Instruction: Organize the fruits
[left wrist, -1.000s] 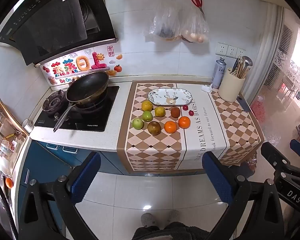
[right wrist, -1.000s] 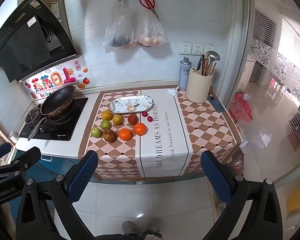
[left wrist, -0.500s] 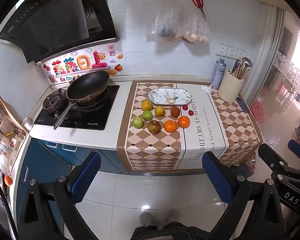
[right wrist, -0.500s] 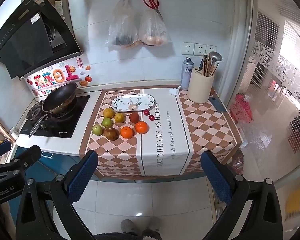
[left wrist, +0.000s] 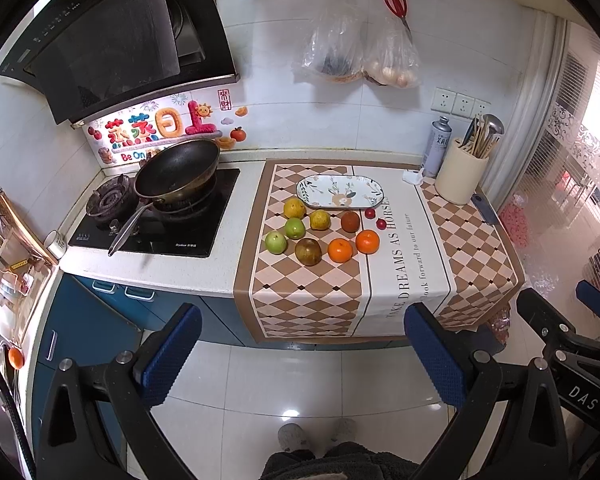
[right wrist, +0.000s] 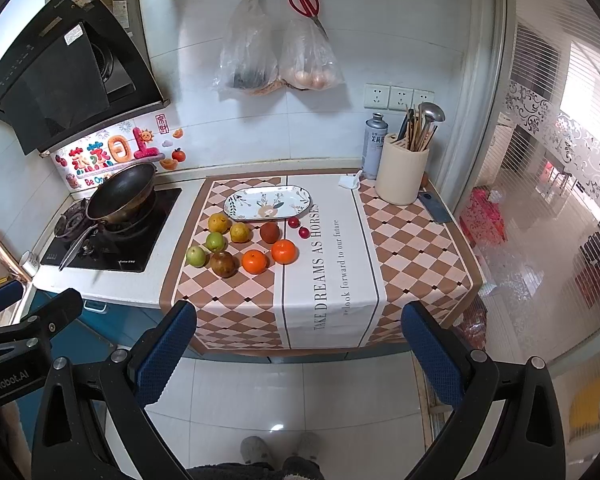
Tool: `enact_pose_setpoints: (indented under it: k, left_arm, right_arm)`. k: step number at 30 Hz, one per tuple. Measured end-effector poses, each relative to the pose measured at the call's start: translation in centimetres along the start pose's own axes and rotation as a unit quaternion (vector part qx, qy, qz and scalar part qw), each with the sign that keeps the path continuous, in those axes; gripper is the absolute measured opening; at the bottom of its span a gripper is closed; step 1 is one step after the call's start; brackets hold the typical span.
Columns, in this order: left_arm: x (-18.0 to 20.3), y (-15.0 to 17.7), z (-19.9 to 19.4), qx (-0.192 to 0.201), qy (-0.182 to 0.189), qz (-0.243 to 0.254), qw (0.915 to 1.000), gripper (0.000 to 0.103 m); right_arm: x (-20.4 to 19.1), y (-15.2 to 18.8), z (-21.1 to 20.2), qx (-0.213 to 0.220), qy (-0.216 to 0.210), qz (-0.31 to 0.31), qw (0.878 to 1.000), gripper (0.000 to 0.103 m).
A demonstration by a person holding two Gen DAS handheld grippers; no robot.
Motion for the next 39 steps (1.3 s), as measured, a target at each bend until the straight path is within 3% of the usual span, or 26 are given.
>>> enact_pose_setpoints:
  k: [39]
  left_arm:
    - [0.7,0.4,-1.2,0.004,0.001,-0.001,1.0,0.103]
  right_arm:
    - [-0.1,-0.3,-1.2,0.008,-0.005,-0.001,1.0,0.103]
Point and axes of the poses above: each gripper's, at about its wrist camera, not at the fingertips, and z roughly the way its jaws point, x to its right, y to its underside, the point moved 5 cm from there along z, roughly the way its jaws point, and after that the axes turned 1 degree about y, right-handed, at the moved point
